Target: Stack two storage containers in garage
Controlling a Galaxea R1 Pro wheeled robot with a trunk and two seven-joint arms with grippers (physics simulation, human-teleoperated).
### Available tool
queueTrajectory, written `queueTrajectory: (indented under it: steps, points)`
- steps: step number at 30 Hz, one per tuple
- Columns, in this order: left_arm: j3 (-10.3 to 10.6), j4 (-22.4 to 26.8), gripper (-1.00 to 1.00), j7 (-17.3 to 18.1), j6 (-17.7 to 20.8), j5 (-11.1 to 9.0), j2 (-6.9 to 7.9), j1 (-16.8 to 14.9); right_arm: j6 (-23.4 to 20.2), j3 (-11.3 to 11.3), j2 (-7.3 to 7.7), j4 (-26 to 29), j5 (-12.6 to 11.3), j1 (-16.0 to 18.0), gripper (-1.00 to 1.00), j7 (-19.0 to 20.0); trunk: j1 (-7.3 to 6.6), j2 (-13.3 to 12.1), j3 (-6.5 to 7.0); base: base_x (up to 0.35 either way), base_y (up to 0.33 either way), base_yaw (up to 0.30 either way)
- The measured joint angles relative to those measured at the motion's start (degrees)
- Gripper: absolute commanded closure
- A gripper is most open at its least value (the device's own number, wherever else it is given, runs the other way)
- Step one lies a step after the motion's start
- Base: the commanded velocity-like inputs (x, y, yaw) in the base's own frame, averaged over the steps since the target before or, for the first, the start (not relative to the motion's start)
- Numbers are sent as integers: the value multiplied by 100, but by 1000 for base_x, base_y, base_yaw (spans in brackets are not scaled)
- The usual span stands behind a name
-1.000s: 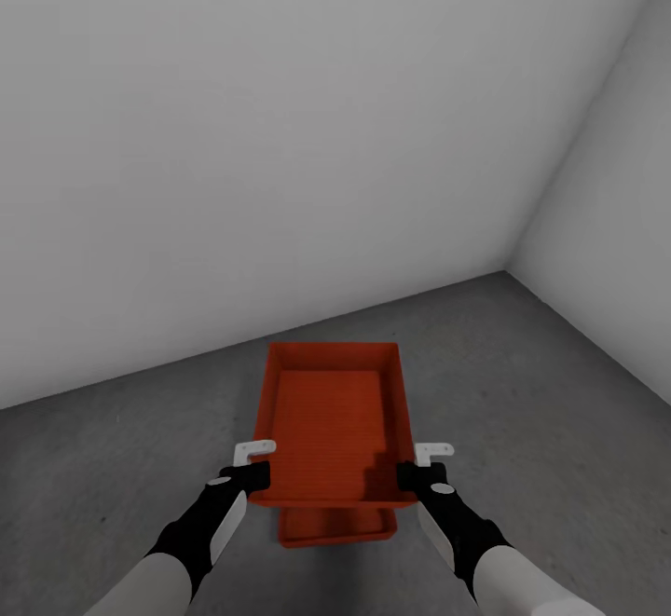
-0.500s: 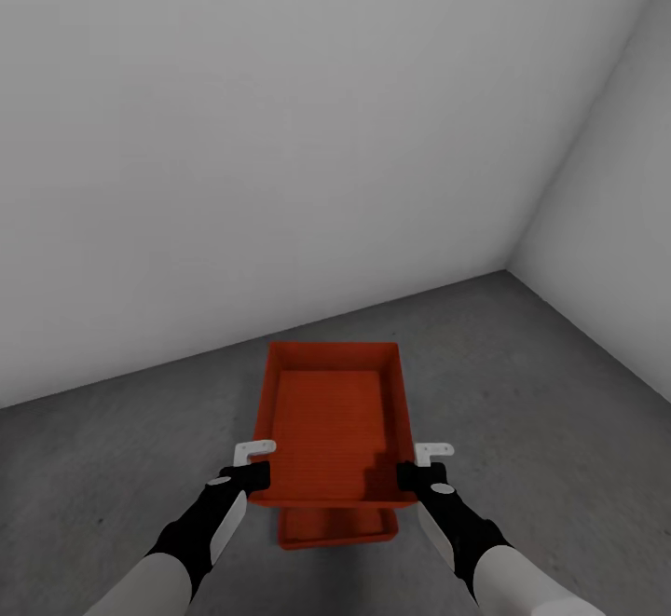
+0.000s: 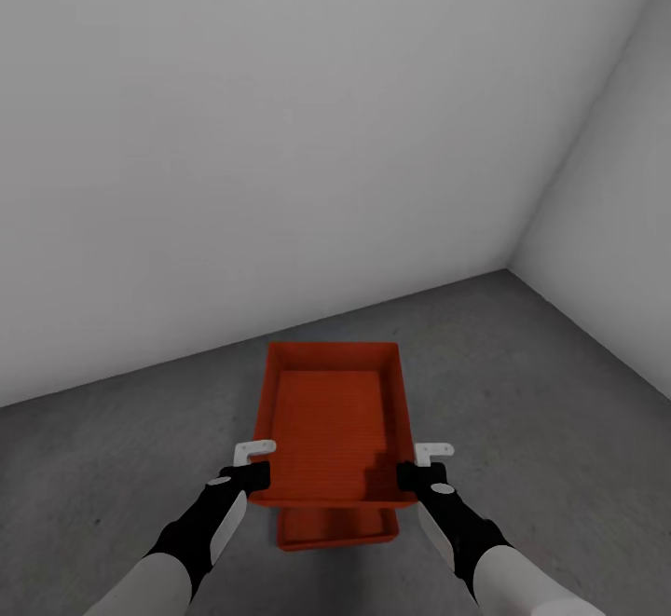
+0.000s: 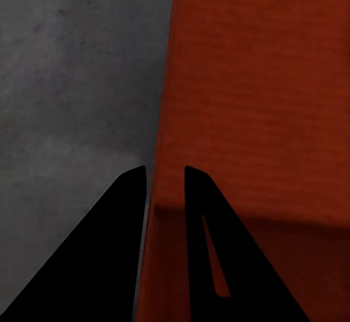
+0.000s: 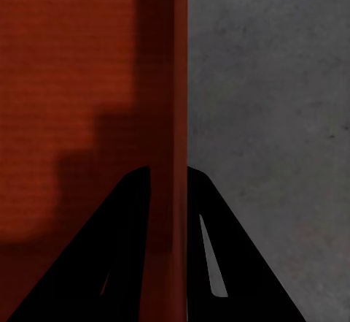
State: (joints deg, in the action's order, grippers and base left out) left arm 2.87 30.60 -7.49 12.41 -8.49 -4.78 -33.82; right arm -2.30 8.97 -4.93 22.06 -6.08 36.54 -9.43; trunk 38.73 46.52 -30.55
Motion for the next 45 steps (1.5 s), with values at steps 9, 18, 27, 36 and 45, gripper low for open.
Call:
queueTrajectory:
  steps: [9, 18, 27, 36, 45]
  points:
    - [-1, 0, 100, 1, 0, 2, 0, 0, 4, 8, 0, -2, -12, 1, 100, -5, 198, 361, -162, 0, 0, 0]
    - [-10, 3, 100, 5, -1, 14, 0, -1, 14, 27, 1, -7, -29, 4, 100, -12, 396, 723, -324, 0, 0, 0]
    - [-4, 6, 100, 4, -1, 15, 0, -1, 23, 19, 1, -8, -29, 0, 100, -8, 593, 1084, -485, 0, 0, 0]
    - [-3, 6, 100, 3, -1, 16, -1, -1, 23, 16, 1, -8, -28, -1, 100, -7, 791, 1445, -647, 0, 0, 0]
    - [0, 5, 100, 3, -6, 11, 0, -1, 23, 10, 0, -5, -20, -1, 100, -5, 902, 1648, -738, 0, 0, 0]
